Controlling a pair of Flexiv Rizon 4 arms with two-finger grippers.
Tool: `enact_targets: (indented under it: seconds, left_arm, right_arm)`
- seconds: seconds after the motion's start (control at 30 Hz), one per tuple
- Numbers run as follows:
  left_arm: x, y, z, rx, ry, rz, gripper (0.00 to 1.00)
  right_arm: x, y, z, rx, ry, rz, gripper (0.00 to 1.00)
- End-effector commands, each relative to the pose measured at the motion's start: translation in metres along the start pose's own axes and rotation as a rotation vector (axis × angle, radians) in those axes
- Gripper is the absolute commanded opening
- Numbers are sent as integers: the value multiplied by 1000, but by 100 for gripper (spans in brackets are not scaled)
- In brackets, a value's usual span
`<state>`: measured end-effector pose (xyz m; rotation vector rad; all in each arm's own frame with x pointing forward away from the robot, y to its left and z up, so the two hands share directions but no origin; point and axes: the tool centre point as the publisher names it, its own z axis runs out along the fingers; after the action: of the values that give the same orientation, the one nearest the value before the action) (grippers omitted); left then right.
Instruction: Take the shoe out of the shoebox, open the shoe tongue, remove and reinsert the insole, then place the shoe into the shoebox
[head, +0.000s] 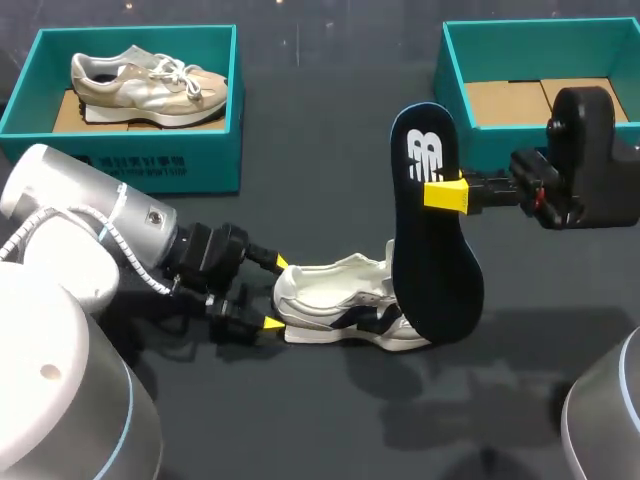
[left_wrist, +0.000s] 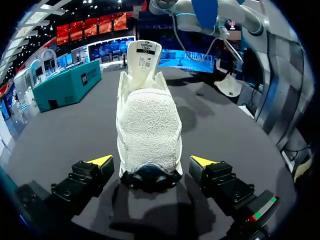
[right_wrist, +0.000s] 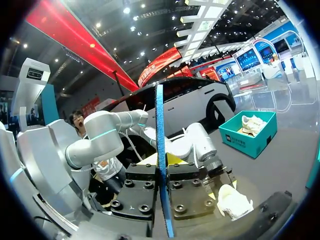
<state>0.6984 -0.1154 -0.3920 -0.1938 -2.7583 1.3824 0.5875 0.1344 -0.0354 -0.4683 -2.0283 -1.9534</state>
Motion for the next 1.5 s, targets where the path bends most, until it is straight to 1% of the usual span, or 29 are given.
enact_targets:
  seconds: [0.03,0.1,0.13,0.17,0.2,0.23,0.27,0.3,0.33,0.37,0.4,0.43,0.83,0.9,0.93,0.97,1.0,1.03,1.07,1.13,1.17,1.2,1.23,1.27,1.37,1.4,1.5]
  left_arm:
    - [0,-1,1,-10,0,0,100]
    - [0,-1,1,-10,0,0,100]
    - [-2,-1,-2,-25,-10,-14,100]
    - [-6,-1,-5,-54,-29,-40,100]
    - [-9,-1,-10,-60,-49,-45,100]
    - [-12,-2,-14,-109,-56,-67,100]
    - [-14,-3,-18,-125,-75,-67,100]
    - [-16,-3,-24,-176,-74,-95,100]
    - [-19,-5,-25,-251,-88,-107,100]
    - [-18,-8,-32,-249,-81,-94,100]
    - [-19,-12,-36,-355,-68,-108,100]
    - [-18,-15,-37,-441,-88,-76,100]
    - [-18,-15,-37,-441,-88,-76,100]
    - [-21,-16,-38,-495,-100,-123,100]
    - [-20,-16,-39,-498,-90,-122,100]
    - [-21,-17,-39,-549,-100,-152,100]
    - [-20,-18,-38,-537,-88,-132,100]
    - [-20,-19,-40,-551,-74,-149,100]
    - [-20,-22,-39,-592,-73,-156,100]
    - [-17,-27,-39,-610,-57,-142,100]
    - [-17,-30,-39,-633,-68,-135,100]
    - [-16,-32,-40,-622,-69,-125,100]
    - [-16,-34,-41,-641,-68,-134,100]
    - [-17,-36,-41,-669,-91,-124,100]
    - [-17,-43,-39,-727,-85,-100,100]
    - [-16,-45,-39,-725,-84,-92,100]
    - [-15,-51,-36,-777,-92,-95,100]
  right_arm:
    - [1,-1,1,-1,-4,1,0]
    - [1,-1,1,-1,-4,1,0]
    - [1,-1,1,-1,-4,1,0]
    - [1,-1,1,-1,-4,1,0]
    - [1,-1,1,-1,-4,1,0]
    - [1,-1,1,-1,-4,1,0]
    - [1,-1,1,-1,-4,1,0]
    - [1,-1,1,-1,-4,1,0]
    - [1,-1,1,-1,-4,1,0]
    - [1,-1,1,-1,-4,1,0]
    - [1,-1,1,-1,-4,1,0]
    - [1,-1,1,-1,-4,1,0]
    - [1,-1,1,-1,-4,1,0]
    - [1,-1,1,-1,-4,1,0]
    - [1,-1,1,-1,-4,1,0]
    - [1,-1,1,-1,-4,1,0]
    - [1,-1,1,-1,-4,1,0]
    - [1,-1,1,-1,-4,1,0]
    - [1,-1,1,-1,-4,1,0]
    - [1,-1,1,-1,-4,1,0]
    - [1,-1,1,-1,-4,1,0]
    - [1,-1,1,-1,-4,1,0]
    - [1,-1,1,-1,-4,1,0]
    - [1,-1,1,-1,-4,1,0]
    - [1,-1,1,-1,-4,1,0]
    - [1,-1,1,-1,-4,1,0]
    - [1,-1,1,-1,-4,1,0]
